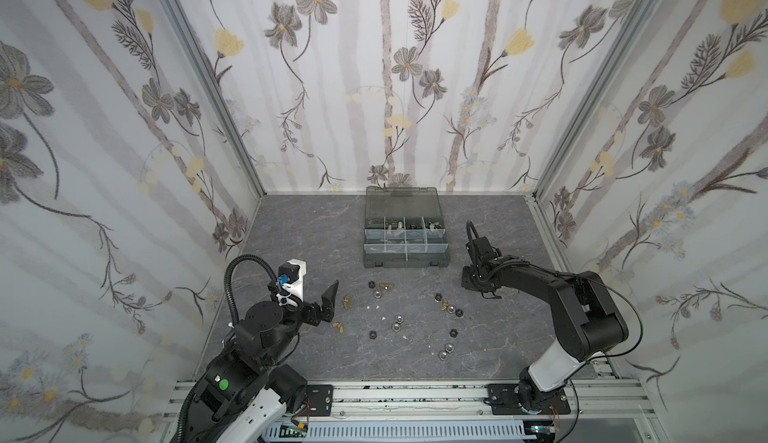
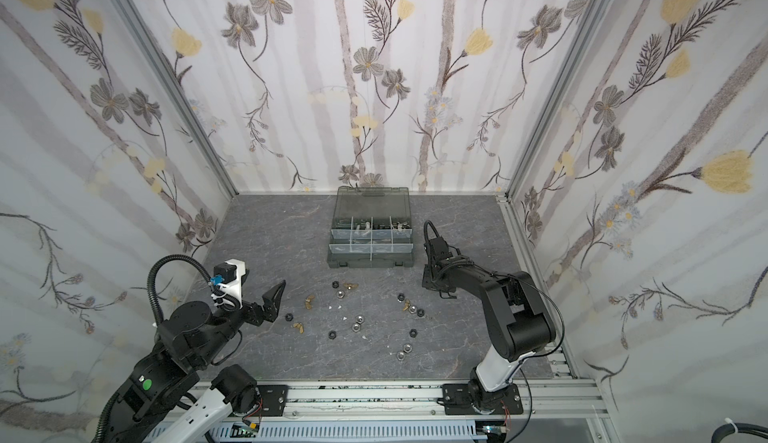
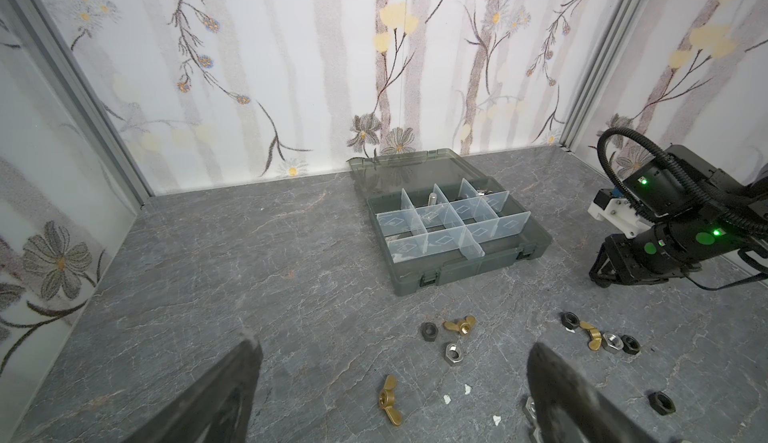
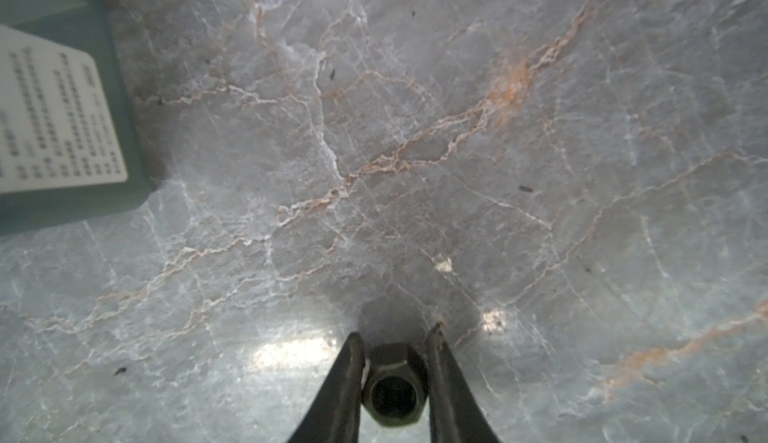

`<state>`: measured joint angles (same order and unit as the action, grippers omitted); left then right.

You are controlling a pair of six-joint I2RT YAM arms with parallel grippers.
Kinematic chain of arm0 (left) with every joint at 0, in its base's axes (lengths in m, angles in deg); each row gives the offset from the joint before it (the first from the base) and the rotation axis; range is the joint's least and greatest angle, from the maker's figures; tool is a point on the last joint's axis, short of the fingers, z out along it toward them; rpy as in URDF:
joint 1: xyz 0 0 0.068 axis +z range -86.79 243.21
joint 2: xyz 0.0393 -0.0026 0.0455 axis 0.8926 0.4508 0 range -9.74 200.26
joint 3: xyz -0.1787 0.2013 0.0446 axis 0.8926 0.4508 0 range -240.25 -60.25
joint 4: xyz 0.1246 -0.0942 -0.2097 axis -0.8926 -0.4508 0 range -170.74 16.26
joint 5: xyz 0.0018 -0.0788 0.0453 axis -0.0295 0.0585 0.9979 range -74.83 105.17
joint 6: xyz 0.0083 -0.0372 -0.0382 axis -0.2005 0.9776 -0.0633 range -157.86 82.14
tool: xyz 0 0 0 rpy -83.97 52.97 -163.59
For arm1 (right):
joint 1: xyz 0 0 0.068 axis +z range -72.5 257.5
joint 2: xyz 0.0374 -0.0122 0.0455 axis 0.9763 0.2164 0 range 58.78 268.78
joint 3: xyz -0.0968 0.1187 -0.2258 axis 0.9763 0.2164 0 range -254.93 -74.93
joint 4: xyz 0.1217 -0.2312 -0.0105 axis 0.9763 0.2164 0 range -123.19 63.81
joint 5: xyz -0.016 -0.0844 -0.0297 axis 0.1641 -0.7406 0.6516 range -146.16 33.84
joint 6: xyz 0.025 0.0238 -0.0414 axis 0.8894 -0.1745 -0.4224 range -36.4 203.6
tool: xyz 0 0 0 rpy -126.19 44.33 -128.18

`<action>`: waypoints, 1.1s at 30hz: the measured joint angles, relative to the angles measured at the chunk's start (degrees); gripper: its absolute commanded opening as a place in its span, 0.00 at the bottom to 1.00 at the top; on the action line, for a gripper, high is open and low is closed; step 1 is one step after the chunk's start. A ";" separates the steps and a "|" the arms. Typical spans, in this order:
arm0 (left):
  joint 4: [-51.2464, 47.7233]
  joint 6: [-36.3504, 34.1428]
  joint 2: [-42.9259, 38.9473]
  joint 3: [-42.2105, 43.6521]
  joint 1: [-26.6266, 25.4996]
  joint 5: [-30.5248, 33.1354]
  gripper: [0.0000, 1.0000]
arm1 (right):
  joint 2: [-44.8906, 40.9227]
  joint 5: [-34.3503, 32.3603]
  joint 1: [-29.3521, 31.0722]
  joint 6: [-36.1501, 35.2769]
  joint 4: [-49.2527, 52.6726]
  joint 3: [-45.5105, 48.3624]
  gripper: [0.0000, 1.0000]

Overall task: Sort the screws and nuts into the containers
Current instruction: 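Lower the right gripper and grasp the black hex nut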

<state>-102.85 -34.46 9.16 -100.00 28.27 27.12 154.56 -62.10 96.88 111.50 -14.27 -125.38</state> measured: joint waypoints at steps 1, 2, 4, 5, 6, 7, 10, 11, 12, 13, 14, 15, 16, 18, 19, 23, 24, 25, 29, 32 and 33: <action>0.00 0.00 0.00 0.00 0.00 0.00 1.00 | 0.00 0.00 0.00 -0.04 -0.13 0.00 0.20; 0.00 0.00 0.00 0.00 0.00 0.00 1.00 | 0.00 0.00 0.00 -0.13 -0.31 0.02 0.19; 0.00 0.00 0.04 0.00 0.00 0.00 1.00 | -0.11 0.00 0.00 -0.17 -0.66 0.24 0.17; 0.00 0.00 0.07 0.00 0.00 0.00 1.00 | -0.22 0.02 0.00 -0.20 -0.83 0.44 0.16; 0.00 0.00 0.11 0.00 0.00 0.00 1.00 | -0.35 0.02 0.00 -0.50 -1.09 0.66 0.15; 0.00 0.00 0.17 0.00 0.00 0.00 1.00 | -0.42 0.02 0.00 -0.52 -1.16 0.74 0.14; 0.00 0.00 0.28 0.00 0.00 0.00 1.00 | -0.66 0.04 0.00 -0.55 -1.25 0.87 0.12; 0.00 0.00 0.28 0.00 0.00 0.00 1.00 | -0.70 0.07 0.00 -0.55 -1.20 0.85 0.12; 0.00 0.00 0.28 0.00 0.00 0.00 1.00 | -0.72 0.09 0.00 -0.59 -1.09 0.76 0.12; 0.00 0.00 0.28 0.00 0.00 0.00 1.00 | -0.72 0.17 0.00 -0.66 -0.90 0.63 0.11; 0.00 0.00 0.28 0.00 0.00 0.00 1.00 | -0.72 0.33 -0.02 -1.05 -0.50 0.52 0.11; 0.00 0.00 0.28 0.00 0.00 0.00 1.00 | -0.72 0.48 0.00 -1.03 -0.22 0.46 0.10; 0.00 0.00 0.28 0.00 0.00 0.00 1.00 | -0.72 0.59 0.00 -1.03 -0.11 0.42 0.10; 0.00 0.00 0.28 0.00 0.00 0.00 1.00 | -0.72 0.90 -0.07 -1.36 0.22 0.31 0.10; 0.00 0.00 0.28 0.00 0.00 0.00 1.00 | -0.72 0.92 -0.07 -1.40 0.31 0.28 0.10; 0.00 0.00 0.33 0.00 0.00 0.00 1.00 | -0.72 1.11 -0.04 -1.40 0.85 0.09 0.09; 0.00 0.00 0.35 0.00 0.00 0.00 1.00 | -0.72 1.14 -0.04 -1.40 1.14 0.00 0.09; 0.00 0.00 0.37 0.00 0.00 0.00 1.00 | -0.72 1.27 -0.04 -1.40 1.44 -0.07 0.09; 0.00 0.00 0.61 0.00 0.00 0.00 1.00 | -0.46 1.36 0.07 -1.40 1.73 -0.26 0.08; 0.00 0.00 0.66 0.00 0.00 0.00 1.00 | -0.13 1.33 0.13 -1.40 2.01 -0.66 0.08; 0.00 0.00 0.70 0.00 0.00 0.00 1.00 | -0.07 1.33 0.15 -1.40 2.27 -0.87 0.08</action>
<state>-102.85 -34.46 9.86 -100.00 28.27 27.12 154.50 -60.76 97.03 110.10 -11.99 -126.26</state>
